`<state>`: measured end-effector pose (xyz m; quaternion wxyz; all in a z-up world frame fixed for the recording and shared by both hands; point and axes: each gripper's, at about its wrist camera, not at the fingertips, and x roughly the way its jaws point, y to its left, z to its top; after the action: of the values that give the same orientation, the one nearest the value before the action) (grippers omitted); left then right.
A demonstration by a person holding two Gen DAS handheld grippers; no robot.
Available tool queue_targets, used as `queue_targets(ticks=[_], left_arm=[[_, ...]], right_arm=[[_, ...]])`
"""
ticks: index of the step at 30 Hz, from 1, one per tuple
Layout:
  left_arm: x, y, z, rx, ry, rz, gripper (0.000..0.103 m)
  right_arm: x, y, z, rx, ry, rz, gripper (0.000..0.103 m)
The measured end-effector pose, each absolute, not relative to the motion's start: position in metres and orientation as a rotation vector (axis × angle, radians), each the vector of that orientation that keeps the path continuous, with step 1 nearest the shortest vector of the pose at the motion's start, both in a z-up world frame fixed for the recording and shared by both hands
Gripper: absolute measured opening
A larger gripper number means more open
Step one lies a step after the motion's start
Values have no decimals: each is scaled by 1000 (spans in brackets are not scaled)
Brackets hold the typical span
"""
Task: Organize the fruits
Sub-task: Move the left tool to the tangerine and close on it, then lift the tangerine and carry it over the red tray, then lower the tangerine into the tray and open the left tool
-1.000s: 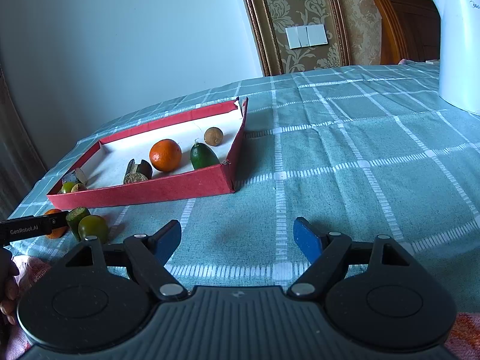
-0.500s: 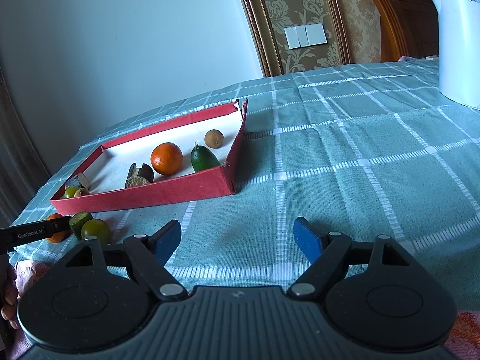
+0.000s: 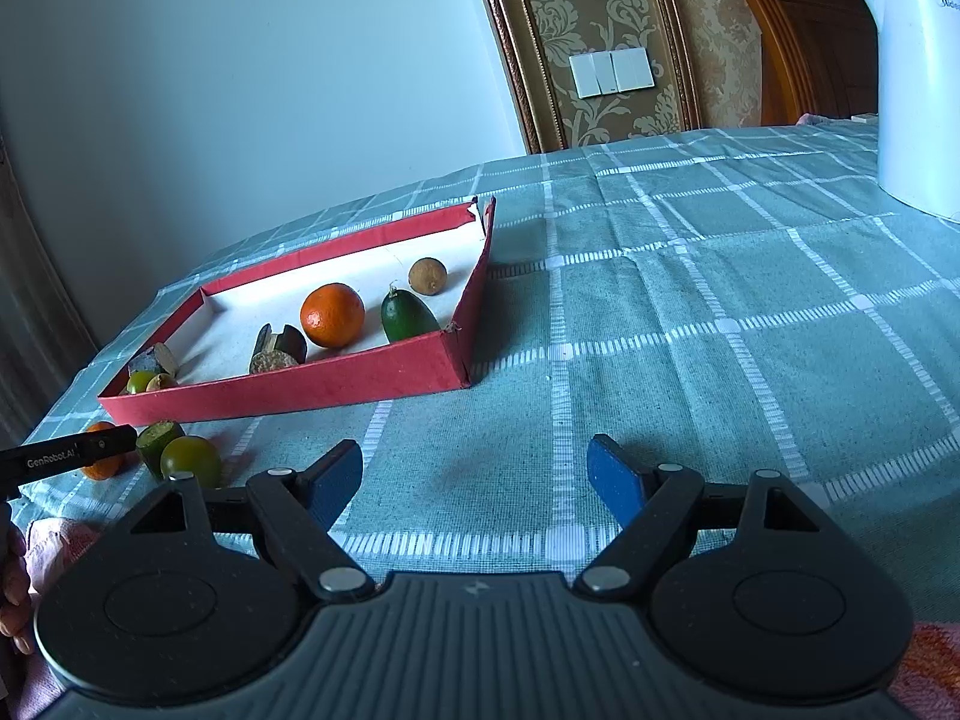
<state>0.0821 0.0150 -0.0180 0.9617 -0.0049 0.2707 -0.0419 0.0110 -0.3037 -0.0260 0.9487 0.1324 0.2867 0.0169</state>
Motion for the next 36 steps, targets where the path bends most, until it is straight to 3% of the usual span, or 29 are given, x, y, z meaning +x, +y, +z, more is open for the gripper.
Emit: queue_targets(ticks=[21, 36], left_arm=[[100, -5, 30, 61, 408, -73, 41], [174, -22, 11, 43, 521, -78, 41]], right_arm=[[9, -310, -27, 317, 569, 52, 84], [9, -314, -27, 360, 557, 76, 89]])
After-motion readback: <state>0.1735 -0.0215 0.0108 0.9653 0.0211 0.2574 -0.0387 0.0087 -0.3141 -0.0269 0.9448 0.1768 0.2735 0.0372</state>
